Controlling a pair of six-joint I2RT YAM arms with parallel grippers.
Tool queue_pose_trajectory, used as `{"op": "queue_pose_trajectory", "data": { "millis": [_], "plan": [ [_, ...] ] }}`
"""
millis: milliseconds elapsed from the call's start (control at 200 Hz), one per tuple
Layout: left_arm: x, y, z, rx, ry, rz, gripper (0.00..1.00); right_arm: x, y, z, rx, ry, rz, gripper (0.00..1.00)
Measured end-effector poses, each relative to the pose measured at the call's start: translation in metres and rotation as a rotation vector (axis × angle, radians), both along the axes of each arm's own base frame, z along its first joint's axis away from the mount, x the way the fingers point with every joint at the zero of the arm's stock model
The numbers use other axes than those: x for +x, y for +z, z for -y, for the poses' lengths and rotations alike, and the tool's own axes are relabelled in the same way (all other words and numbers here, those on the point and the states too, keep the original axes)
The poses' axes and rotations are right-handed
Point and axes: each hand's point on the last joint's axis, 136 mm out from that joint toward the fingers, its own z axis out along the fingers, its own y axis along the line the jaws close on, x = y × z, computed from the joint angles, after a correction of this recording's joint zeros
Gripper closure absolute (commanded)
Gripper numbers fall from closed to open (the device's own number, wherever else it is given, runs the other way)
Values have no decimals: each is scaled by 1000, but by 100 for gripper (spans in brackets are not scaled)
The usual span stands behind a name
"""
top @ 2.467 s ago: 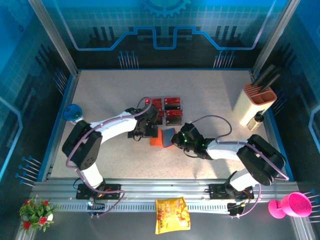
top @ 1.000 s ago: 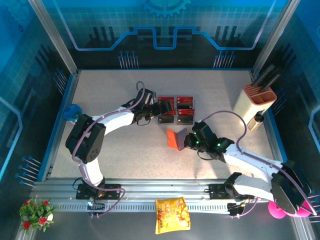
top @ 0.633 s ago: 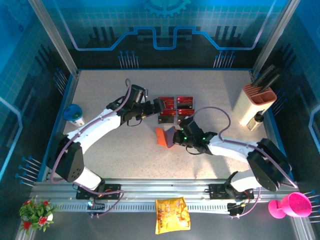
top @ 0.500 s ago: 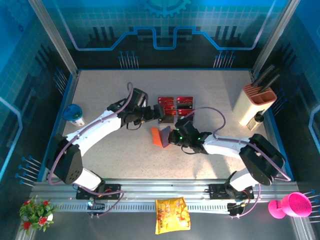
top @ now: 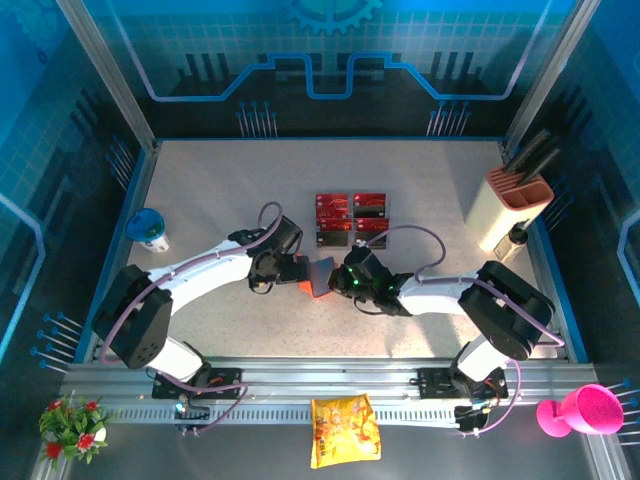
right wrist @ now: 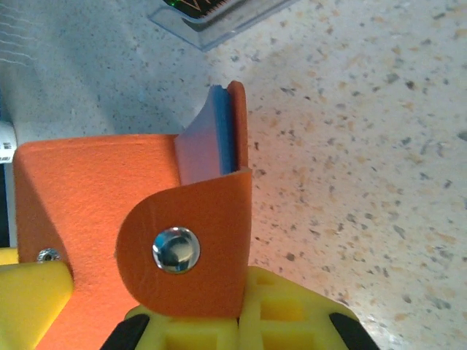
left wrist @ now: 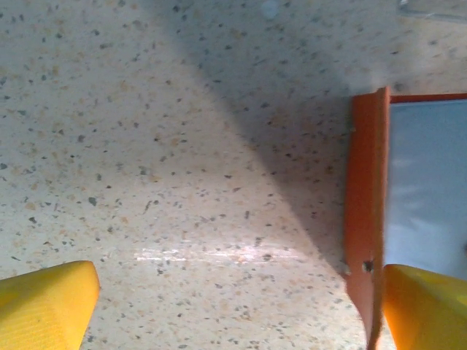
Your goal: Put the credit cards into the card holder
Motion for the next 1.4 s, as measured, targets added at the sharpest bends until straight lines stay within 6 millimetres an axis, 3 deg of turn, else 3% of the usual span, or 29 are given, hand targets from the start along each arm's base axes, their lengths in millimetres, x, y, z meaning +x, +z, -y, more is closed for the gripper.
{"op": "queue_pose_trajectory", "data": {
  "millis": [115, 250, 425, 620, 795, 986, 1156, 1401],
  "plan": [
    [1, -11, -6, 48, 1, -14, 1, -2, -2, 1, 3, -8, -10, 62],
    [1, -21, -12, 97, -10, -27, 1, -7, 4, 9, -20, -1, -1, 54],
    [3, -22, -15, 121, -10, -16, 1, -9, 29, 25, -44, 4, 39, 53],
    [5, -21, -17, 136, -16, -6, 1, -10, 31, 43, -172, 43, 3, 49],
    [5, -21, -18, 142, -22, -3, 1, -1, 40, 31, -262, 129, -8, 49],
    [5, -21, -17, 147, -25, 1, 1, 7, 31, 21, -353, 202, -52, 49],
    [5, -21, -17, 147, -27, 1, 1, 4, 14, 28, -421, 231, -99, 56],
    [5, -21, -18, 153, -25, 5, 1, 7, 4, 45, -468, 209, -129, 95]
  ]
}}
